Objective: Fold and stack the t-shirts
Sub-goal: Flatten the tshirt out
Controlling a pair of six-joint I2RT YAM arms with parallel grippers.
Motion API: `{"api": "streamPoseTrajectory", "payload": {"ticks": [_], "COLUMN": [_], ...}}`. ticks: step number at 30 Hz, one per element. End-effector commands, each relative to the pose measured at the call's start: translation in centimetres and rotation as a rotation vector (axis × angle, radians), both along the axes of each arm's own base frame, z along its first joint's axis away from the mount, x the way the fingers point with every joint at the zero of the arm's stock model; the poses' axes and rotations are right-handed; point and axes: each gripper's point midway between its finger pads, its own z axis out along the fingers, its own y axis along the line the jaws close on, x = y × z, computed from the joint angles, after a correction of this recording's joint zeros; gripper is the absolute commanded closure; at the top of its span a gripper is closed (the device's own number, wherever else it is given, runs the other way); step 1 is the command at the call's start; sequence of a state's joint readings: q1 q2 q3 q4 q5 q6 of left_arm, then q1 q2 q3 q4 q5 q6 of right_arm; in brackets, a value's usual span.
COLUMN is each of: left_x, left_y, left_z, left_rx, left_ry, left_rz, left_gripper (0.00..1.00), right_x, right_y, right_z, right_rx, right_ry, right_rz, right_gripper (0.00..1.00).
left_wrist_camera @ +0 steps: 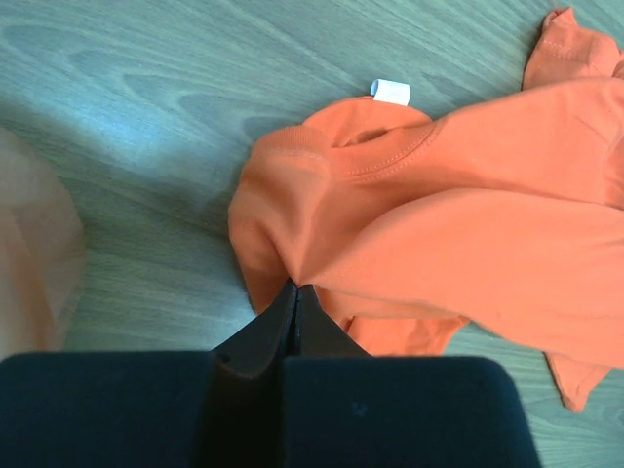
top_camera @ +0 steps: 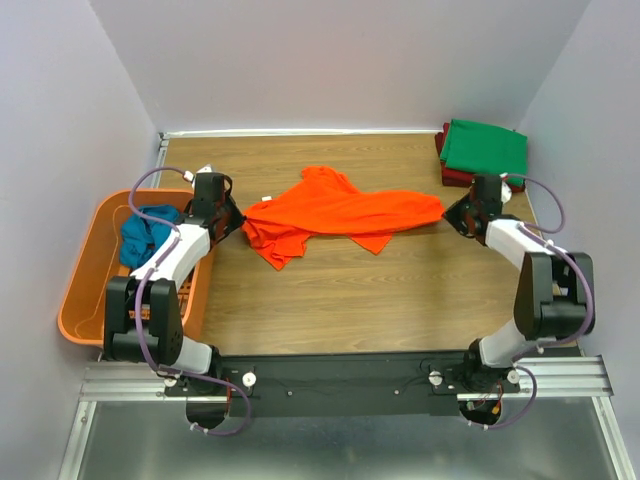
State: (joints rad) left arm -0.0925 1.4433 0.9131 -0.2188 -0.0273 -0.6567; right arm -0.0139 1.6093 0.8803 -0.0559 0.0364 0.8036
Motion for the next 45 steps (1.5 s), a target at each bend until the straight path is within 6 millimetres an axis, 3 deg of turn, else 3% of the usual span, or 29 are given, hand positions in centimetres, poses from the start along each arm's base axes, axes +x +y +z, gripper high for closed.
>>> {"api": "streamPoseTrajectory", "payload": {"ticks": [1,7,8,14,16,17,18,22,23,24,26,27,30,31,32,34,37,40,44,45], "left_x": [-0.4,-0.4,-0.3,-0.6,-0.9,-1.2,-1.7,-4.3,-5.7,-6.7,-8.5,-10.4,-14.0,-14.7,-15.3,-16.4,-15.9,-14.0,-9.2,-6.8], "left_y": [0.3,0.4,0.4,-0.1,-0.1,-0.1,-0.1,-0.1,-0.1,0.0,0.0,0.1,0.1,0.1,0.1,0.2,0.3,0.3,-0.2,-0.4], "left_z": [1.5,4.6,5.2,11.0,14.4,15.6,18.5,26.2,28.7,31.2,34.6,37.5,42.1,43.0,43.6,45.1,45.3,44.8,42.7,41.2], "left_rx": [0.015,0.038,0.040,0.030,0.027,0.024,0.021,-0.002,-0.011,-0.015,-0.027,-0.040,-0.070,-0.077,-0.081,-0.089,-0.097,-0.105,-0.116,-0.127], "left_ry": [-0.038,-0.122,-0.138,-0.277,-0.362,-0.391,-0.463,-0.660,-0.730,-0.793,-0.889,-0.966,-1.090,-1.113,-1.129,-1.167,-1.163,-1.155,-1.107,-1.064], "left_rz": [-0.026,-0.058,-0.060,-0.092,-0.093,-0.090,-0.091,-0.092,-0.090,-0.089,-0.090,-0.090,-0.097,-0.099,-0.100,-0.094,-0.083,-0.071,-0.068,-0.066], "left_gripper": [1.00,1.00,1.00,1.00,1.00,1.00,1.00,1.00,1.00,1.00,1.00,1.00,1.00,1.00,1.00,1.00,1.00,1.00,1.00,1.00], "right_x": [1.0,1.6,1.7,2.2,2.2,2.2,2.0,0.8,0.3,-0.7,-2.0,-3.6,-6.0,-7.4,-8.1,-9.1,-9.9,-8.5,-3.7,-1.5], "right_y": [-2.1,-3.0,-2.4,-1.8,-1.5,-1.4,-1.5,-1.2,-1.2,-1.2,-1.2,-1.1,-1.5,-1.6,-1.5,-1.4,-1.4,-1.3,-1.3,-1.3], "right_z": [5.8,11.7,12.4,17.9,19.7,21.7,22.7,28.2,29.4,31.9,34.3,37.0,40.1,42.4,43.3,44.5,46.0,45.8,43.2,41.8], "right_rx": [-0.035,-0.036,-0.017,0.007,0.018,0.016,0.015,0.006,0.002,-0.008,-0.028,-0.042,-0.082,-0.100,-0.106,-0.114,-0.124,-0.122,-0.095,-0.088], "right_ry": [-0.129,-0.239,-0.253,-0.368,-0.406,-0.450,-0.470,-0.578,-0.604,-0.656,-0.710,-0.770,-0.824,-0.873,-0.892,-0.916,-0.951,-0.933,-0.854,-0.826], "right_rz": [-0.022,-0.021,0.004,0.020,0.033,0.036,0.037,0.049,0.050,0.051,0.051,0.049,0.027,0.022,0.023,0.028,0.029,0.040,0.066,0.074], "right_gripper": [0.99,0.99,0.99,0.99,0.99,0.99,0.99,0.99,0.99,0.99,0.99,0.99,0.99,0.99,0.99,0.99,0.99,0.99,0.99,0.99]}}
